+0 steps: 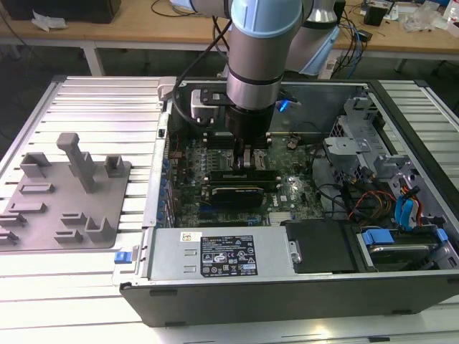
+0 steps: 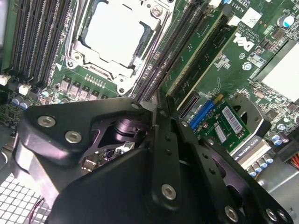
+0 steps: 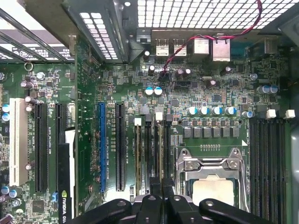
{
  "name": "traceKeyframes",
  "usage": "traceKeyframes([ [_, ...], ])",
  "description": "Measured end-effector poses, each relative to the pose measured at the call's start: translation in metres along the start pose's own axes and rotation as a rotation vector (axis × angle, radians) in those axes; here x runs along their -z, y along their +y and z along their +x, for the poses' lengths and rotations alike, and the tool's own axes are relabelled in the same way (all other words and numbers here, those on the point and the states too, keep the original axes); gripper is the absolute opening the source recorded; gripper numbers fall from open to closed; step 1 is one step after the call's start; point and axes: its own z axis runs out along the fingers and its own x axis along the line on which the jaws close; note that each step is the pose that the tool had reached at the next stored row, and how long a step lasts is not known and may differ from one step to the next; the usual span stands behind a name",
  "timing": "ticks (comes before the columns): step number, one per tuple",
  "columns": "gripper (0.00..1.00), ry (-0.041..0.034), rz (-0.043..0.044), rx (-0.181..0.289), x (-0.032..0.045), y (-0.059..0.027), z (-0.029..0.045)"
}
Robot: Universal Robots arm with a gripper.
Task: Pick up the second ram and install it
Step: 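Insert the second ram into the second slot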
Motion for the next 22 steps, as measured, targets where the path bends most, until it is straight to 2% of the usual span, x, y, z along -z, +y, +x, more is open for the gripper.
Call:
traceKeyframes([
  [11, 0.09, -0.0001, 0.0008, 0.0, 0.0009, 0.0008, 0.0],
  [15, 0.09, -0.0001, 0.0037, 0.0, -0.0038, 0.0018, 0.0001],
  [22, 0.09, -0.0002, 0.0039, 0.0, -0.0079, 0.0018, 0.0002],
])
